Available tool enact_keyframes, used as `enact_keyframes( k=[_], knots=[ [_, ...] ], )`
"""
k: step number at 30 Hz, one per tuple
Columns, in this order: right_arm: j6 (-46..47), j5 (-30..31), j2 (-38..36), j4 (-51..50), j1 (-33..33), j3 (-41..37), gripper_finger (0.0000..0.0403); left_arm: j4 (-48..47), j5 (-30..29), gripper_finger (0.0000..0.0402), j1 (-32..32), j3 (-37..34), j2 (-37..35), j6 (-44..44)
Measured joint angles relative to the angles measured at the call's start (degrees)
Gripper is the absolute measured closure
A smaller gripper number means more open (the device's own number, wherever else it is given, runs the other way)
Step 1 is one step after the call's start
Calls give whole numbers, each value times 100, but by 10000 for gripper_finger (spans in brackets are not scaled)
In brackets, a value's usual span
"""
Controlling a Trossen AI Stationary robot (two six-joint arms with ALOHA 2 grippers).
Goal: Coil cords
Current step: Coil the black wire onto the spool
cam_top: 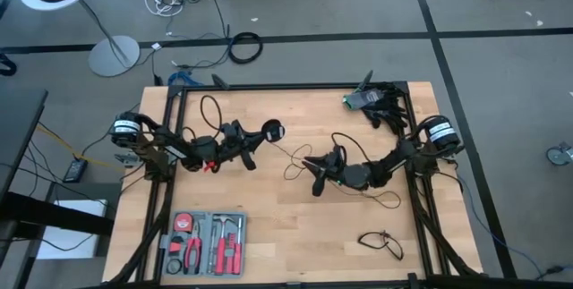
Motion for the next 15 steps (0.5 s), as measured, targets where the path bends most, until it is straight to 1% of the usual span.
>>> enact_keyframes(
  k=[4, 7, 10, 15],
  knots=[
    [-462, -672, -67, 29, -267, 235, 317, -6, 14, 401, 0, 2, -1, -33],
    [-497, -1143, -34, -43, -415, 364, 316, 3, 14, 401, 0, 6, -2, -15],
    [-423, -1485, -24, -64, -498, 414, 318, 3, 14, 401, 0, 6, 0, -13],
    [-413, -1577, -24, -72, -525, 414, 319, -12, 14, 401, 0, 8, 0, -16]
  ],
)
